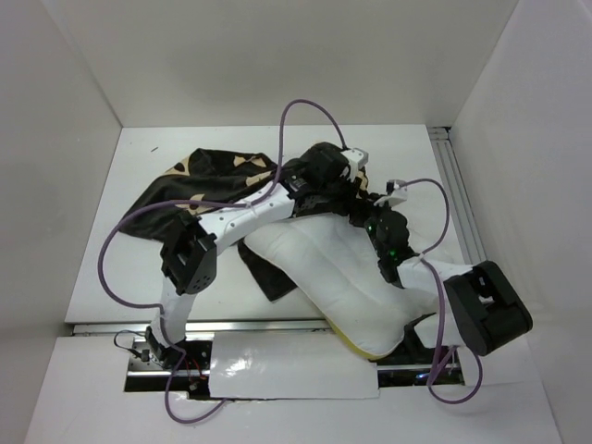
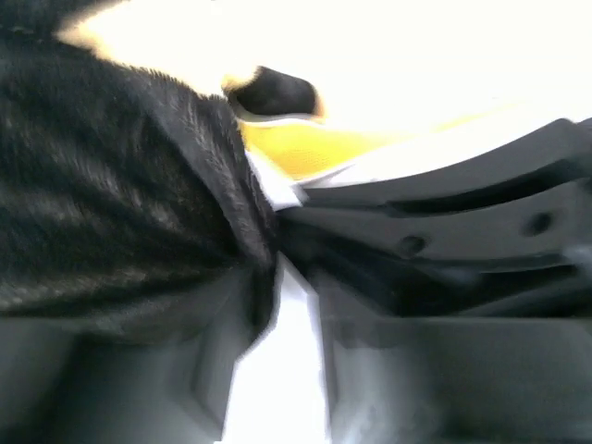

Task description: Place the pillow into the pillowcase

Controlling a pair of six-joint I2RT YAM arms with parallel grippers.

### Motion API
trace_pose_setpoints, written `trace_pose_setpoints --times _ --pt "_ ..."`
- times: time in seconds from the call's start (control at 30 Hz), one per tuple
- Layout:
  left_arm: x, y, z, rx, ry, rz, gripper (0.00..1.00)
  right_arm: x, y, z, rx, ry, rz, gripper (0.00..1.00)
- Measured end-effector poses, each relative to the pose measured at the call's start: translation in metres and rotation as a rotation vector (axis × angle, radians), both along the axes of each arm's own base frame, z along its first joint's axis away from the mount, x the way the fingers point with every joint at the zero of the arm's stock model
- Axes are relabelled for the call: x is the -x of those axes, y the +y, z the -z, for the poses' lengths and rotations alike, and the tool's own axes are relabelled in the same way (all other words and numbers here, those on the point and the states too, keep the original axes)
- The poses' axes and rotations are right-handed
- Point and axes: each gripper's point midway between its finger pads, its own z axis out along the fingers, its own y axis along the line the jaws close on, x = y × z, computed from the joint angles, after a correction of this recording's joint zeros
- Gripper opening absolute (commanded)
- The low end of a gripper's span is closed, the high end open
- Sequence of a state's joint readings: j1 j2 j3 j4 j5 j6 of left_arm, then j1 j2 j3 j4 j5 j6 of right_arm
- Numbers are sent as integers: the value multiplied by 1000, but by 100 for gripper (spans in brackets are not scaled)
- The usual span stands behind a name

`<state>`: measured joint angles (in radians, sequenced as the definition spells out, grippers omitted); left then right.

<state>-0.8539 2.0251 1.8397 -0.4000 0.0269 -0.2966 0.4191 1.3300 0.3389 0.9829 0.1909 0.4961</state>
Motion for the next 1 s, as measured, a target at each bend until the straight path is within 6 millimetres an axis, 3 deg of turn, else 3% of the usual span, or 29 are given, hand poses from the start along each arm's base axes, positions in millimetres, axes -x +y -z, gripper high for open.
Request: trace_pose_setpoints --times 0.03,0.13,0.17,0.23,0.27,0.3,0.37,0.5,0.6,0.67,0.73,0.83,0.93,1.0 --pt "-6 0 3 -3 9 -12 66 -5 -3 1 14 22 13 8" --pt "-20 13 9 -8 39 -66 85 -21 -8 9 73 124 27 17" --pt "-24 19 9 -8 43 -90 100 -26 -7 11 93 156 26 22" --pt "-25 32 5 2 49 -124 100 -32 -6 13 113 202 20 33" --pt "-20 39 1 11 51 -136 100 -33 -7 14 118 218 18 71" --pt "-12 47 -3 11 55 -138 100 -33 -8 14 113 225 19 89" --pt "13 66 -14 13 59 -135 100 -32 -12 13 112 235 23 100" --pt "46 98 -69 92 -4 -155 100 -27 -22 3 133 265 44 100" --pt "52 130 -108 164 -68 -238 100 -25 -25 -14 203 301 33 100" --pt "52 162 -117 203 -84 -343 100 -25 -16 -38 251 283 -6 100" --pt "53 186 -101 194 -56 -416 100 -15 7 -47 325 288 -93 100" --pt "53 229 -41 137 63 -572 100 19 69 -40 464 309 -282 100" --pt "69 265 35 31 213 -691 100 69 133 -5 649 332 -468 100" --pt "89 278 71 -30 296 -720 100 100 154 32 793 371 -547 100"
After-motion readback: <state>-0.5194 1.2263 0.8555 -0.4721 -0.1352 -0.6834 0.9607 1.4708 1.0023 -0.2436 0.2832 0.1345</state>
